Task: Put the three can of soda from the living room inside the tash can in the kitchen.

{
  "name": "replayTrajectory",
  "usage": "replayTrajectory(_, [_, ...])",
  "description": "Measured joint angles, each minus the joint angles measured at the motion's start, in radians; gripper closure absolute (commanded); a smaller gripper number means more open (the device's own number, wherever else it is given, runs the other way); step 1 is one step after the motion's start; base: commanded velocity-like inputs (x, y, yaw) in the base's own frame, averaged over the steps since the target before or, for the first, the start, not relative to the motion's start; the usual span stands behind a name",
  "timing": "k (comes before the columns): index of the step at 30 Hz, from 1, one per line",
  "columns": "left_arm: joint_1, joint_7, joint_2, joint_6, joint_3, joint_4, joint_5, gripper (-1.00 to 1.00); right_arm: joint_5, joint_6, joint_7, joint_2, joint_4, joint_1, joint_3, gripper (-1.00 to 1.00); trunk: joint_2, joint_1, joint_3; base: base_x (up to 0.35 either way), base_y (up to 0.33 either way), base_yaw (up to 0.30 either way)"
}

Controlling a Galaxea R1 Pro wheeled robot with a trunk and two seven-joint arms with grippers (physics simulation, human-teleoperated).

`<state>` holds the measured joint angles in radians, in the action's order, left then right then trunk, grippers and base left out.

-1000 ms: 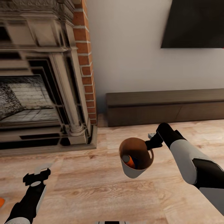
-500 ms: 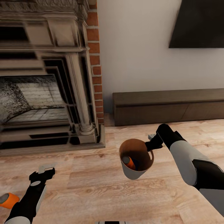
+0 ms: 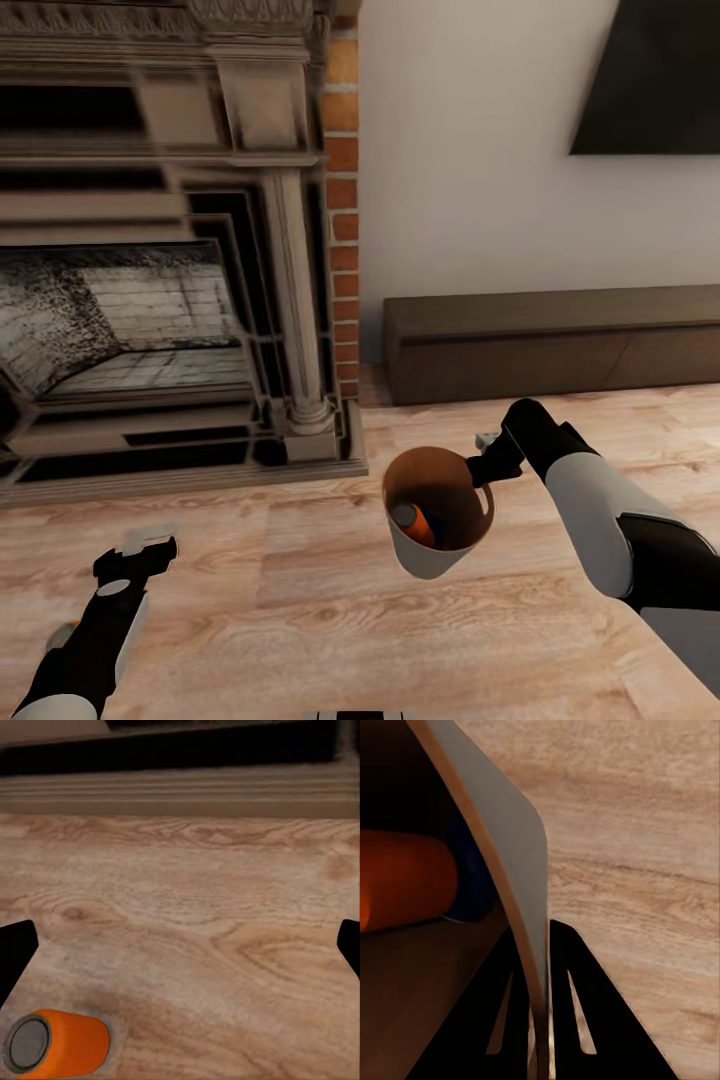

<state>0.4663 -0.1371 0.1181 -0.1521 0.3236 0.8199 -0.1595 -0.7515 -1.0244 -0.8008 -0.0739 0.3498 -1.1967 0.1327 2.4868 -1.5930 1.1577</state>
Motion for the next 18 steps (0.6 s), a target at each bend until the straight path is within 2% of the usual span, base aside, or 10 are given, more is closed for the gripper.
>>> replayTrajectory(3, [0.001, 0.0, 0.0, -0.052, 0.0, 0.012, 0.002, -1.0, -0.003, 0.001, 0.001, 0.0, 0.0, 0.001, -0.001, 1.0, 0.0, 0.0, 0.0, 0.0, 0.32, 0.0])
replayTrajectory(7, [0.003, 0.0, 0.004, -0.191, 0.001, 0.046, 0.003, -1.0, -0.003, 0.001, 0.0, 0.0, 0.0, 0.005, -0.001, 1.0, 0.0, 0.0, 0.0, 0.0, 0.32, 0.0])
replayTrajectory(11, [0.015, -0.002, 0.029, -0.318, 0.004, 0.059, 0.008, -1.0, -0.002, 0.0, 0.0, 0.001, -0.001, 0.006, -0.002, 1.0, 0.0, 0.0, 0.0, 0.0, 0.32, 0.0])
replayTrajectory(12, [0.027, -0.004, 0.036, -0.376, 0.006, 0.06, 0.013, -1.0, -0.001, 0.0, 0.001, 0.001, 0.0, 0.007, -0.003, 1.0, 0.0, 0.0, 0.0, 0.0, 0.32, 0.0])
replayTrajectory(13, [0.032, -0.008, 0.039, -0.405, 0.006, 0.061, 0.015, -1.0, -0.001, 0.001, 0.001, 0.002, 0.0, 0.007, -0.004, 1.0, 0.0, 0.0, 0.0, 0.0, 0.32, 0.0])
replayTrajectory(18, [0.039, -0.013, 0.045, -0.461, 0.007, 0.06, 0.017, -1.0, -0.003, 0.001, 0.001, 0.002, 0.0, 0.007, -0.005, 1.0, 0.0, 0.0, 0.0, 0.0, 0.32, 0.0])
